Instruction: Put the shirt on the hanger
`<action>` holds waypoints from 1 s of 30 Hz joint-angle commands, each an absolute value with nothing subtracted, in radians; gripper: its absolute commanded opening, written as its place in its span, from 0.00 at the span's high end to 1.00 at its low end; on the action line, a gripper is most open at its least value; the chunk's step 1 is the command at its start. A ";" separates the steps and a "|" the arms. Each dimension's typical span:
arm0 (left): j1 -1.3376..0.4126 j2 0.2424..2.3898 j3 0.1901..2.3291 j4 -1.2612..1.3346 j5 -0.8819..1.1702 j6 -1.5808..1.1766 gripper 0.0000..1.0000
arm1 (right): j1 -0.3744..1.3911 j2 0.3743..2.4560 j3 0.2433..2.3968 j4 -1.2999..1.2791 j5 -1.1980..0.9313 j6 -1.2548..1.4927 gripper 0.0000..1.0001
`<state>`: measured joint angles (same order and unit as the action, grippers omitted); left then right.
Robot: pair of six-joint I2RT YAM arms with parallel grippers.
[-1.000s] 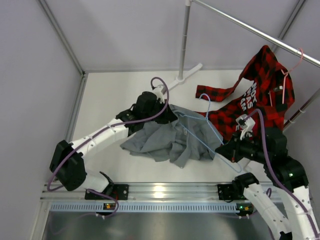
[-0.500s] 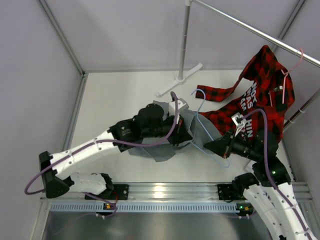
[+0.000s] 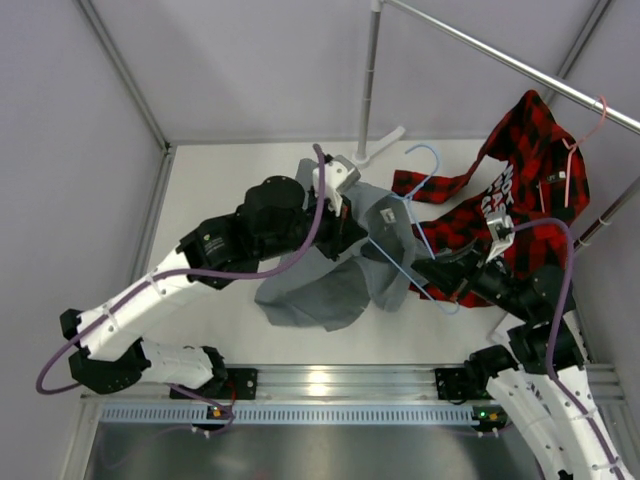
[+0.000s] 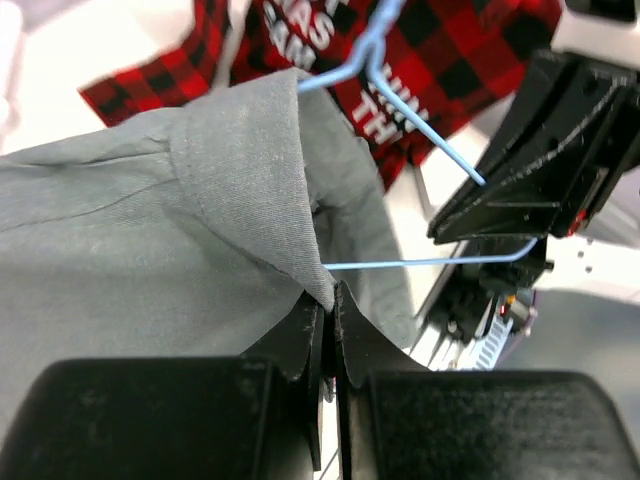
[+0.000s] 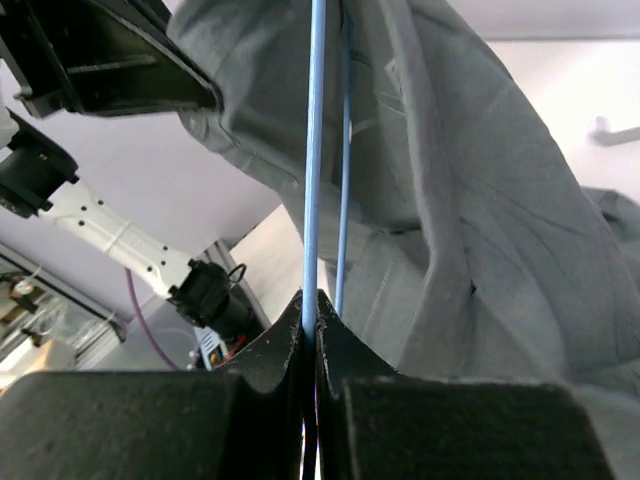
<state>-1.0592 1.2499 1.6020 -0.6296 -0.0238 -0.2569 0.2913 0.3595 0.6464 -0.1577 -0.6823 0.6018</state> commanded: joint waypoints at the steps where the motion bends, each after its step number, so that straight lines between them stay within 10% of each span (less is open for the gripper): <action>1: -1.084 1.287 1.583 -0.628 0.100 -0.241 1.00 | 0.281 0.357 0.623 0.084 -0.729 0.685 1.00; 12: -1.230 1.364 1.756 -0.681 0.111 -0.224 1.00 | 0.331 0.522 0.610 0.374 -0.755 0.802 1.00; 21: -1.221 1.394 1.831 -0.782 -0.550 -0.238 1.00 | 0.362 0.451 0.609 0.328 -0.522 0.684 1.00; 30: -1.215 1.546 2.040 -0.808 -0.186 -0.100 1.00 | 0.417 0.511 0.494 0.675 -0.532 0.821 1.00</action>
